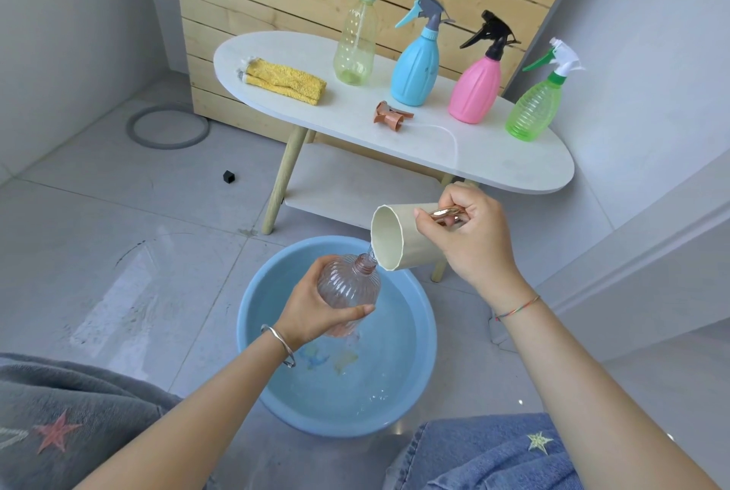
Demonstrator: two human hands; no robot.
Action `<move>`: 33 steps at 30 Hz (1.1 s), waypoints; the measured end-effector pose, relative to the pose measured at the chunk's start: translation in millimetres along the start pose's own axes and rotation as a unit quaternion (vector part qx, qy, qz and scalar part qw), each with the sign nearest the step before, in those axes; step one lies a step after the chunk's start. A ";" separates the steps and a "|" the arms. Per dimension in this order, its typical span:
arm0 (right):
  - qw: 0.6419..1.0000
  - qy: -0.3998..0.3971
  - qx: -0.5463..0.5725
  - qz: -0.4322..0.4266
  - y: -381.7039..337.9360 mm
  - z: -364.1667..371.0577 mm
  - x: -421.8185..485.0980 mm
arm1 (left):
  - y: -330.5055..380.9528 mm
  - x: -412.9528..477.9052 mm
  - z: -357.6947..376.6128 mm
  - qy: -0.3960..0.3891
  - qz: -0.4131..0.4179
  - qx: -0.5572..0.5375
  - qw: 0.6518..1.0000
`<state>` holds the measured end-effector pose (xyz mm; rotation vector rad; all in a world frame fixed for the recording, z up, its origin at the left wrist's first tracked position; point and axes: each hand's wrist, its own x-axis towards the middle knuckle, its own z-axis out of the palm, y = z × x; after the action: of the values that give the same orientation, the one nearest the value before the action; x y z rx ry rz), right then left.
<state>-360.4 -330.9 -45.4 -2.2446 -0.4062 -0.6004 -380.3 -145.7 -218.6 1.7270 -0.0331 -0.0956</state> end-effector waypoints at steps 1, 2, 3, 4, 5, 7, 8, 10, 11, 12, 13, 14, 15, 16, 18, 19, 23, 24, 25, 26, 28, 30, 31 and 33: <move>1.000 -0.001 -0.004 -0.006 -0.5 0.2 0.2 | -0.6 0.0 -0.3 0.001 -0.001 0.000 1.000; 1.000 -0.001 -0.007 -0.010 -0.8 0.5 0.4 | -0.8 0.0 -0.4 0.001 -0.002 0.000 1.000; 1.000 -0.002 -0.009 -0.015 -1.2 0.6 0.7 | -1.1 -0.3 -0.6 0.002 -0.002 0.001 1.000; 1.000 -0.002 -0.010 -0.020 -1.4 0.8 0.9 | -1.1 -0.6 -0.8 0.003 -0.002 0.003 1.000; 1.000 -0.003 -0.011 -0.026 -1.6 1.1 1.1 | -1.0 -0.8 -0.8 0.003 -0.003 0.004 1.000; 0.999 -0.004 -0.014 -0.040 -1.7 1.6 1.4 | -0.3 -0.9 -0.9 0.003 -0.005 0.005 1.000; 0.999 -0.005 -0.016 -0.047 -1.7 2.0 1.6 | 0.3 -0.9 -0.9 0.002 -0.005 0.006 1.000; 0.998 -0.007 -0.021 -0.058 -2.3 2.5 1.8 | 1.2 -1.0 -0.9 0.001 -0.003 0.007 1.000; 0.998 -0.008 -0.024 -0.063 -2.8 2.7 1.9 | 1.8 -1.2 -0.9 0.001 -0.003 0.007 1.000; 0.997 -0.008 -0.026 -0.069 -3.6 2.8 2.1 | 2.3 -1.6 -0.7 0.002 -0.003 0.008 1.000; 0.997 -0.009 -0.027 -0.076 -4.6 2.8 2.3 | 2.6 -1.9 -0.5 0.003 -0.004 0.007 1.000; 0.996 -0.010 -0.027 -0.082 -5.7 3.0 2.3 | 2.7 -1.9 -0.4 0.003 -0.005 0.007 1.000; 0.996 -0.011 -0.026 -0.087 -6.7 3.2 2.3 | 2.8 -1.8 -0.3 0.003 -0.005 0.007 1.000; 0.996 -0.012 -0.026 -0.090 -7.5 3.4 2.3 | 2.7 -1.7 -0.3 0.004 -0.006 0.007 1.000; 0.995 -0.017 -0.030 -0.095 -8.0 4.3 2.4 | 2.5 -1.5 -0.5 0.003 -0.007 0.006 1.000; 0.994 -0.021 -0.033 -0.098 -8.0 4.8 2.3 | 2.6 -1.7 -0.7 0.003 -0.007 0.008 1.000; 0.992 -0.041 -0.045 -0.114 -8.8 5.9 1.6 | 3.7 -2.7 -1.2 0.006 -0.011 0.014 1.000; 0.991 -0.044 -0.047 -0.118 -8.8 6.3 1.6 | 4.2 -3.0 -1.3 0.006 -0.012 0.016 1.000; 0.990 -0.046 -0.047 -0.121 -8.8 6.6 1.5 | 4.7 -3.1 -1.6 0.007 -0.014 0.017 1.000; 0.990 -0.047 -0.046 -0.122 -8.7 7.0 1.4 | 4.8 -3.2 -1.7 0.007 -0.015 0.018 1.000; 0.991 -0.048 -0.043 -0.120 -8.7 7.7 1.0 | 5.3 -3.3 -1.9 0.007 -0.014 0.019 1.000; 0.991 -0.049 -0.038 -0.114 -8.2 8.4 0.6 | 5.0 -3.2 -1.9 0.007 -0.014 0.019 1.000; 0.993 -0.046 -0.032 -0.107 -7.9 8.6 0.6 | 4.9 -3.0 -2.1 0.008 -0.014 0.020 1.000; 0.997 -0.028 -0.006 -0.070 -4.7 8.6 0.9 | 5.4 -3.1 -2.2 0.009 -0.014 0.020 1.000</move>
<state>-359.3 -321.2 -47.2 -2.2619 -0.5931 -0.6144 -382.9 -144.2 -212.7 1.7688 0.0025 -0.1011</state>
